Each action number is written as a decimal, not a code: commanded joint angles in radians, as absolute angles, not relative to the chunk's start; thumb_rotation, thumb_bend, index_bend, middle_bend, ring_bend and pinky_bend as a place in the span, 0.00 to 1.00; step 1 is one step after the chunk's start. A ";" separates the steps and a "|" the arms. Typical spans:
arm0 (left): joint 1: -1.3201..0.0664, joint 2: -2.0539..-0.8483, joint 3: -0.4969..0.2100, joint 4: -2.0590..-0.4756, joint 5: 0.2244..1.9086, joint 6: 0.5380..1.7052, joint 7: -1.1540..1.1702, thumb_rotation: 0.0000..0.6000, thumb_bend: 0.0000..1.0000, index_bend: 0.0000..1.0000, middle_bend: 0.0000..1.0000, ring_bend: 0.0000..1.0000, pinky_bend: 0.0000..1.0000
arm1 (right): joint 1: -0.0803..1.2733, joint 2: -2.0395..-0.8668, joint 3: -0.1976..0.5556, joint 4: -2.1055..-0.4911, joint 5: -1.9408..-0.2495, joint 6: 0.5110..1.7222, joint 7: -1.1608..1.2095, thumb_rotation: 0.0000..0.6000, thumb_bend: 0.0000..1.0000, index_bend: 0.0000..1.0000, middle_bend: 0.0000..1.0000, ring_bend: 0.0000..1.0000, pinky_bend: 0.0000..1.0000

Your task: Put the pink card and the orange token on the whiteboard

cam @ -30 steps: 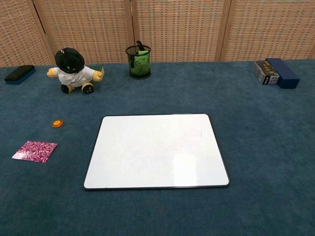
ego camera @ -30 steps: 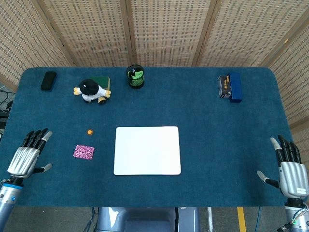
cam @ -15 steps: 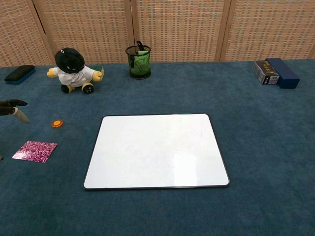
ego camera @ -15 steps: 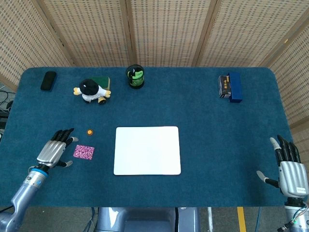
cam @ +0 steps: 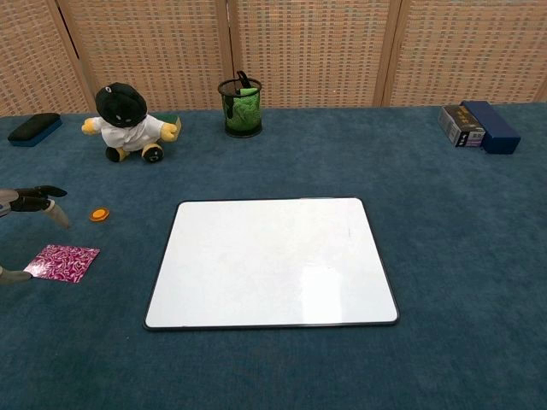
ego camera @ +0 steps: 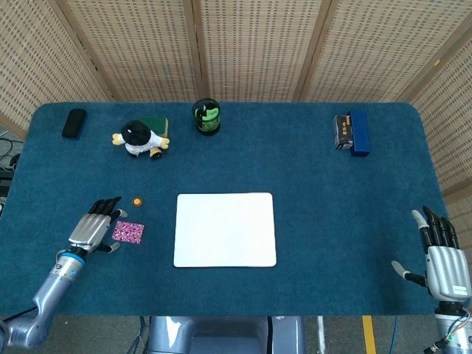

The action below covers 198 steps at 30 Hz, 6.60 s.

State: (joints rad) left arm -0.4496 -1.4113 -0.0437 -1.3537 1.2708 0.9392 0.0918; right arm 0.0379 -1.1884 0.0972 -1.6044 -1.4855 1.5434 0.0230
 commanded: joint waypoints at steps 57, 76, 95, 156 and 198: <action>-0.488 -1.420 -0.051 -1.344 1.178 0.880 0.147 1.00 0.27 0.37 0.00 0.00 0.00 | 0.039 -1.187 0.097 -1.606 -1.484 1.541 0.025 1.00 0.00 0.00 0.00 0.00 0.00; -0.528 -1.378 -0.094 -1.453 1.174 0.901 0.184 1.00 0.27 0.37 0.00 0.00 0.00 | 0.039 -1.187 0.097 -1.608 -1.483 1.541 0.026 1.00 0.00 0.00 0.00 0.00 0.00; -0.807 -1.533 -0.196 -1.561 0.852 0.852 0.609 1.00 0.26 0.38 0.00 0.00 0.00 | 0.043 -1.189 0.101 -1.606 -1.474 1.533 0.020 1.00 0.00 0.00 0.00 0.00 0.00; -0.693 -1.491 -0.094 -1.132 0.989 0.782 0.136 1.00 0.28 0.35 0.00 0.00 0.00 | 0.044 -1.185 0.100 -1.615 -1.469 1.529 0.020 1.00 0.00 0.00 0.00 0.00 0.00; -0.714 -1.613 -0.137 -1.044 0.969 0.742 0.200 1.00 0.32 0.41 0.00 0.00 0.00 | 0.045 -1.180 0.099 -1.618 -1.466 1.522 0.031 1.00 0.00 0.00 0.00 0.00 0.00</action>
State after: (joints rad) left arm -0.7137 -1.6118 -0.1364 -1.0447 0.9699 0.7418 0.1986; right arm 0.0448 -1.1798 0.0990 -1.6180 -1.4661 1.5216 0.0308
